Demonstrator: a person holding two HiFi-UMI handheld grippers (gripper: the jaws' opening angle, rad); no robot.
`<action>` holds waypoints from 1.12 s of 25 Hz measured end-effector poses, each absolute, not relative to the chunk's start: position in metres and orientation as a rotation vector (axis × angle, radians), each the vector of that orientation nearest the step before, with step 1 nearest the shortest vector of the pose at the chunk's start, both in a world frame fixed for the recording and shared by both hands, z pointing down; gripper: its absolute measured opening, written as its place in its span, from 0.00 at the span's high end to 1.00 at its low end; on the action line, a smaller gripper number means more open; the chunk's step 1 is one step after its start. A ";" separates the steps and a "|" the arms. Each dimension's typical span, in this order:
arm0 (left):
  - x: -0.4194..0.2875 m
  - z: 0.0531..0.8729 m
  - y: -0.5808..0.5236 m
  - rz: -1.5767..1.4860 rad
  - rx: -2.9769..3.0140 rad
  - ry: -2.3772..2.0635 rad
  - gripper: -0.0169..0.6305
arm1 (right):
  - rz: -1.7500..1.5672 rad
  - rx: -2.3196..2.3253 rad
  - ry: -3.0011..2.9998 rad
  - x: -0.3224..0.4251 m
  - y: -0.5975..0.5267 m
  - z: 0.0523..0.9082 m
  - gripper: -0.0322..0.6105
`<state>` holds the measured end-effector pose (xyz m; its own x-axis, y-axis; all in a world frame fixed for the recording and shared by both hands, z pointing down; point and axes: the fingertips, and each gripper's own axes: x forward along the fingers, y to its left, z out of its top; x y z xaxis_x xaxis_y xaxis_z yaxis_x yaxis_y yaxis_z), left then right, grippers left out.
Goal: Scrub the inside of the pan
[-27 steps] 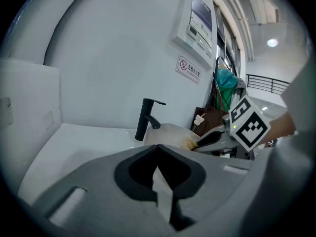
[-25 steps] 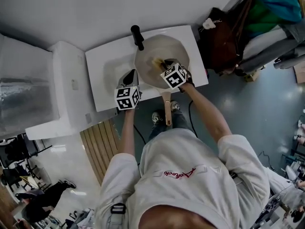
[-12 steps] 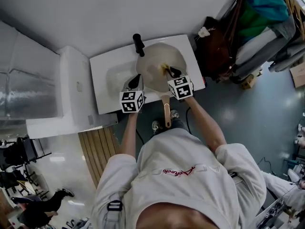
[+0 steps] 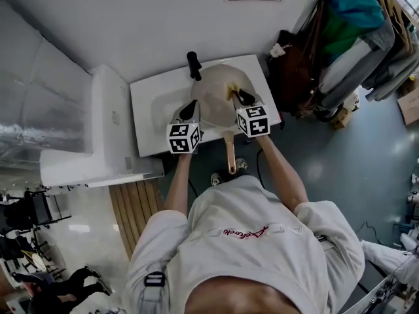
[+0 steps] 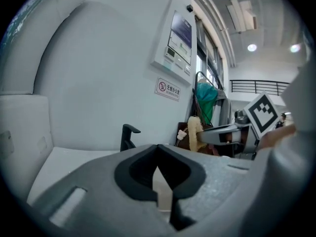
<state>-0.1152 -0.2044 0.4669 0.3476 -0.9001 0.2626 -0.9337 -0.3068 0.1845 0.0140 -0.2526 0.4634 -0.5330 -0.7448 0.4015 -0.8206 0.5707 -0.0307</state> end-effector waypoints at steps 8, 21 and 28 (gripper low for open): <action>-0.090 0.470 -0.194 0.171 2.342 -1.589 0.97 | 0.314 1.276 -2.445 0.028 -0.236 0.469 0.85; -0.059 0.446 -0.187 0.140 2.337 -1.668 0.97 | 0.219 1.309 -2.541 0.054 -0.229 0.433 0.85; -0.056 0.440 -0.177 0.135 2.324 -1.703 0.97 | 0.191 1.333 -2.573 0.066 -0.217 0.425 0.85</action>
